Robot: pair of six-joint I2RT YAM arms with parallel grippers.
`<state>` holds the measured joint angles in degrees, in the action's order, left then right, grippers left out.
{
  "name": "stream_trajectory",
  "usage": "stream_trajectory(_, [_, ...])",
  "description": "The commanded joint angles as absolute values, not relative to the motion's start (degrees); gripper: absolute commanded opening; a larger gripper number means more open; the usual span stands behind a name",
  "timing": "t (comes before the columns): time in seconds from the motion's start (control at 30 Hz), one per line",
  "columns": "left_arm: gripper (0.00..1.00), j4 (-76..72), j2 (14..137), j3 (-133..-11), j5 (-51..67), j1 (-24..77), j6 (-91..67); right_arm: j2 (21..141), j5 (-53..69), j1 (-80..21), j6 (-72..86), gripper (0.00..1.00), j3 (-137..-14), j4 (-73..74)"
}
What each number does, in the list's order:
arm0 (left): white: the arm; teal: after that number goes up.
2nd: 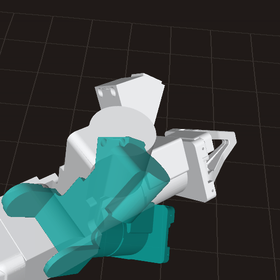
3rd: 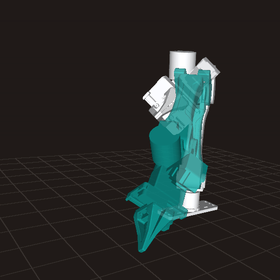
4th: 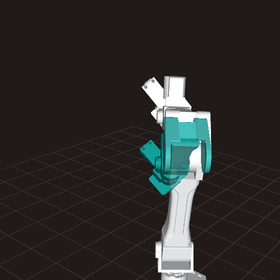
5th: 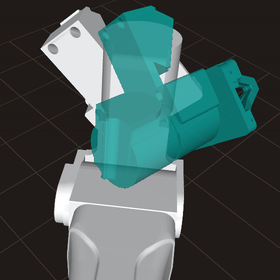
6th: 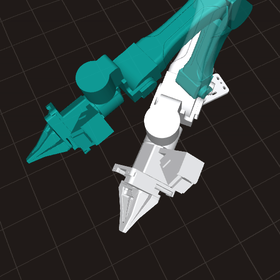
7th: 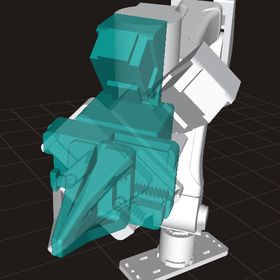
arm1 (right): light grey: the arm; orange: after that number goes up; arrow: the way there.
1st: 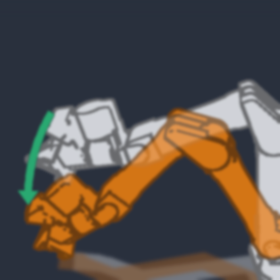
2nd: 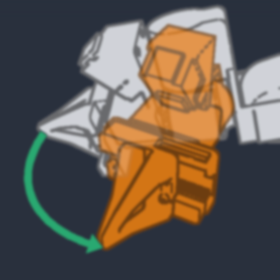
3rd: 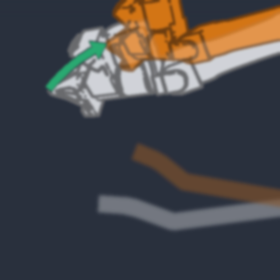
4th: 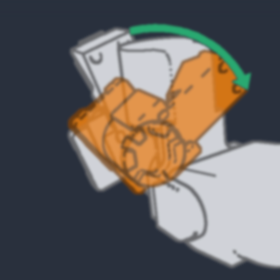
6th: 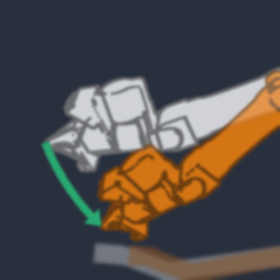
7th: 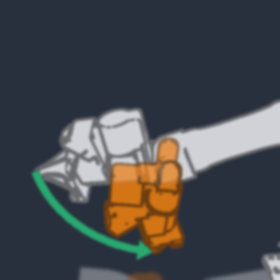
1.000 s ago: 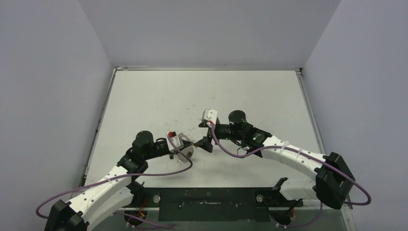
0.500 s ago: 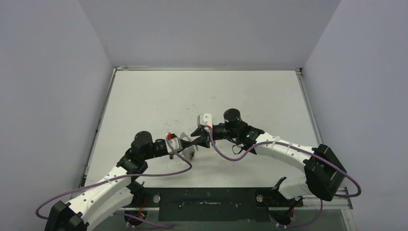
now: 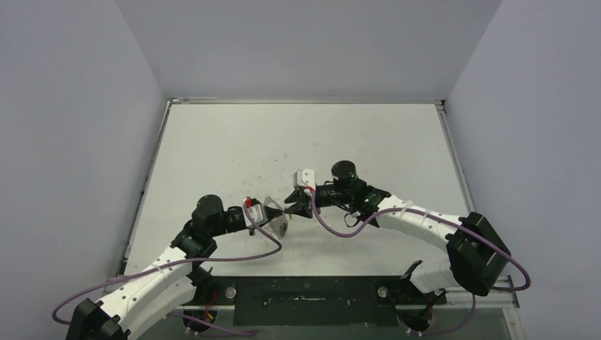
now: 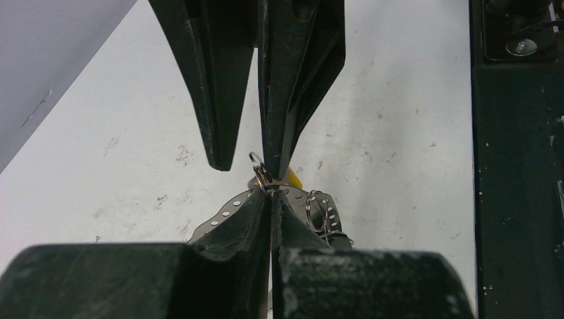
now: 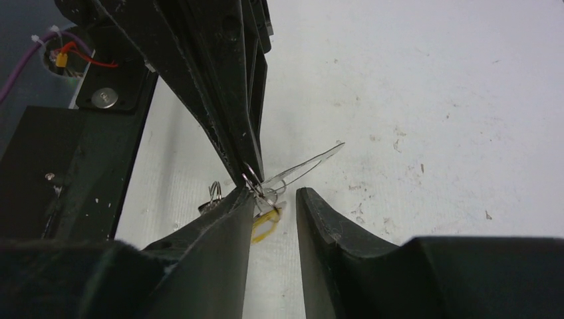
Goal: Put the keys on the keyring
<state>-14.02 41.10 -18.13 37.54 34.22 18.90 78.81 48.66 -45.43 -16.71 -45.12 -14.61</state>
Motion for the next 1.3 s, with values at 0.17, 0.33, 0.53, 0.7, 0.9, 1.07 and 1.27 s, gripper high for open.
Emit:
stream_trajectory(0.17, [0.00,-18.6,41.3,-18.5,38.9,34.7,19.1,78.9,53.5,-45.1,-18.8,0.05,-45.5,-16.1])
stream_trajectory(0.33, [0.00,-18.8,41.3,-18.2,38.8,34.6,18.2,78.7,54.6,-45.1,-17.5,0.00,-45.3,-17.8])
stream_trajectory(0.53, [0.08,-19.3,41.8,-18.6,36.5,34.7,15.9,78.0,52.1,-45.1,-16.4,0.00,-45.1,-16.5])
stream_trajectory(0.7, [0.37,-17.7,42.5,-20.4,35.6,34.5,14.1,77.0,48.5,-45.0,-15.2,0.00,-46.5,-12.5])
stream_trajectory(0.9, [0.58,-16.6,46.0,-25.1,35.1,32.6,12.4,76.8,41.4,-45.1,-12.8,0.00,-48.5,-9.9])
stream_trajectory(1.07, [0.60,-20.3,52.7,-28.8,36.1,29.9,8.9,77.5,35.6,-45.0,-12.9,0.00,-50.9,-7.3])
stream_trajectory(1.27, [0.61,-33.9,61.8,-29.8,39.8,26.4,0.4,79.7,29.4,-44.6,-15.9,0.00,-54.8,-1.0])
